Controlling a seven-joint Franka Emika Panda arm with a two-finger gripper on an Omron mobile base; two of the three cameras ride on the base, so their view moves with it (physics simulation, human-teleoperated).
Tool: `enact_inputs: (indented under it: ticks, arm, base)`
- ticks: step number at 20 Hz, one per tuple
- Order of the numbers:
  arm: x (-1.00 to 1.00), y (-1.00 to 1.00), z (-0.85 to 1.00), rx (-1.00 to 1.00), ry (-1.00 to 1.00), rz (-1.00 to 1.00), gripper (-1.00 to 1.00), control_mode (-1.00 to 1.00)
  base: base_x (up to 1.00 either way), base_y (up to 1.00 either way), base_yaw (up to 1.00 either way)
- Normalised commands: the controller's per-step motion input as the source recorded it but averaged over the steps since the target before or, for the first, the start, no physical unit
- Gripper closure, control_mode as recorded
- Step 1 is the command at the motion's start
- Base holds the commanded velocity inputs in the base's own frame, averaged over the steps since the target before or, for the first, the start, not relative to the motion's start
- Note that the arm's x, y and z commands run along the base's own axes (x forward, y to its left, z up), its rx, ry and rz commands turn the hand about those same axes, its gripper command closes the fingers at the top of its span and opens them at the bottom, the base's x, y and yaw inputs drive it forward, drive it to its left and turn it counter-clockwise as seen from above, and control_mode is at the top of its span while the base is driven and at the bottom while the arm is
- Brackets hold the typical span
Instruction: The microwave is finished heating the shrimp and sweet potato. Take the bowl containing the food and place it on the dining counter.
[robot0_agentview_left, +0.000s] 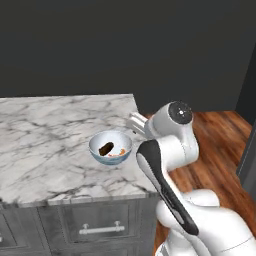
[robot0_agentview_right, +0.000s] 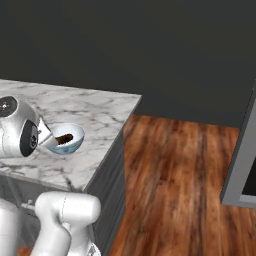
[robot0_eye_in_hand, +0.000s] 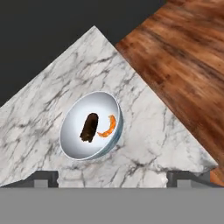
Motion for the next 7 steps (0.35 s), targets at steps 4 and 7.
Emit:
enact_inputs:
  ticks: [4, 7]
  arm:
    - [-0.72, -0.12, 0.08, 0.03, -0.40, 0.01, -1.00, -1.00]
    - [0.00, 0.04, 0.00, -0.02, 0.03, 0.00, -1.00, -1.00]
  base:
    - [0.00, 0.00, 0.00]
    - [0.00, 0.00, 0.00]
